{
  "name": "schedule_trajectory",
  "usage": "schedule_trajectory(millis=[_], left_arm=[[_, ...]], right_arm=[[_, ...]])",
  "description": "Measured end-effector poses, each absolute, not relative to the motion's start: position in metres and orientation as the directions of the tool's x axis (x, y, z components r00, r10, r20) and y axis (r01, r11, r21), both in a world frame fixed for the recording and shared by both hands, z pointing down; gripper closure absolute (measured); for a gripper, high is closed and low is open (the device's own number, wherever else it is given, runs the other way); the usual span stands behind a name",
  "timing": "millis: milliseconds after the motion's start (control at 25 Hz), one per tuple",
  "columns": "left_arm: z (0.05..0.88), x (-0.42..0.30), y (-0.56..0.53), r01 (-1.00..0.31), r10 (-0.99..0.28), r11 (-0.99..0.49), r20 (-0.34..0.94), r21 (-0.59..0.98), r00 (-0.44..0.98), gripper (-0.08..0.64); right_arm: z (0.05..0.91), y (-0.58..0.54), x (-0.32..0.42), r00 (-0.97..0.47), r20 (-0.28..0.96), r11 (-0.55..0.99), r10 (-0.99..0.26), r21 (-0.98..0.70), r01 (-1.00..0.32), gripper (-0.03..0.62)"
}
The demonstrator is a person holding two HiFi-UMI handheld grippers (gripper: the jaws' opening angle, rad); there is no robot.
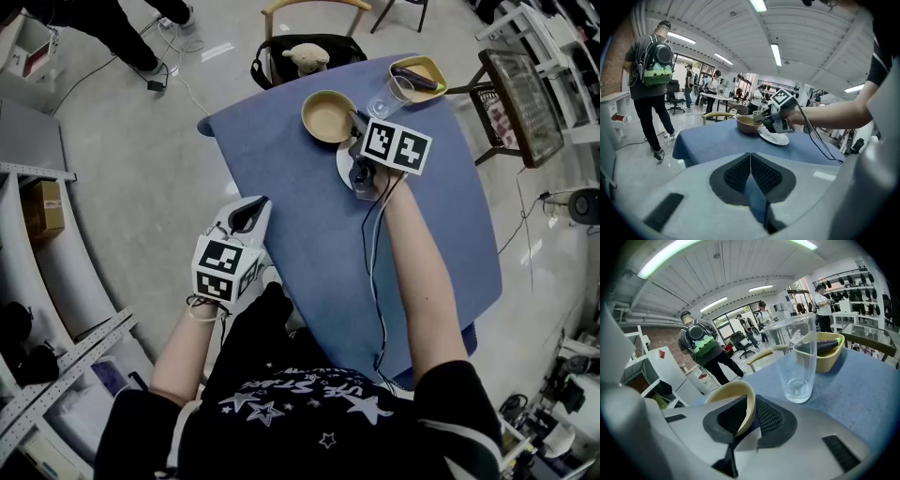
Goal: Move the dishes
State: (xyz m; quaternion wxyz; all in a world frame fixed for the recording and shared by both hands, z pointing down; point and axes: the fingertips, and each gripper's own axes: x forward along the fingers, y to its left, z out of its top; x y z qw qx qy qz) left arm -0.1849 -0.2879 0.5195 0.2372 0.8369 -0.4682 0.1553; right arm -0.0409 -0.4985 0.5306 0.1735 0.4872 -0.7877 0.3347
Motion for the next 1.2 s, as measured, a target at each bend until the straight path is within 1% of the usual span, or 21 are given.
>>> schedule_trajectory(millis=[120,200,480,880,1040,1200], left_arm=[[0.518,-0.181,-0.281,-0.857,-0.709,-0.452,0.483,0.246,0.513,0.54],[0.517,-0.18,-0.274,-0.858,-0.709,-0.454,0.486,0.241,0.512,0.54],[0.506,-0.171,-0.252,-0.859,-0.724,-0.453,0.465,0.236,0.51,0.54],[0.483,-0.123,-0.194,-0.863,-0.751,-0.462,0.428,0.205,0.503,0.54],[0.47,-0.105,-0.156,-0.871,-0.767,-0.442,0.413,0.213,0.49,0.54],[0.451,-0.085,-0.121,-0.868,-0.772,-0.446,0.397,0.219,0.497,0.54]], right_arm=[[0.527,-0.495,-0.035,-0.464,0.585,0.299,-0.665,-0.361,-0.883,0.478],[0.524,-0.487,-0.029,-0.463,0.576,0.291,-0.674,-0.37,-0.882,0.459],[0.504,-0.445,-0.007,-0.467,0.542,0.299,-0.699,-0.373,-0.879,0.456],[0.465,-0.36,0.037,-0.505,0.479,0.355,-0.718,-0.372,-0.858,0.459],[0.456,-0.311,0.048,-0.53,0.475,0.388,-0.703,-0.369,-0.845,0.462],[0.429,-0.262,0.053,-0.567,0.456,0.448,-0.686,-0.349,-0.823,0.468]])
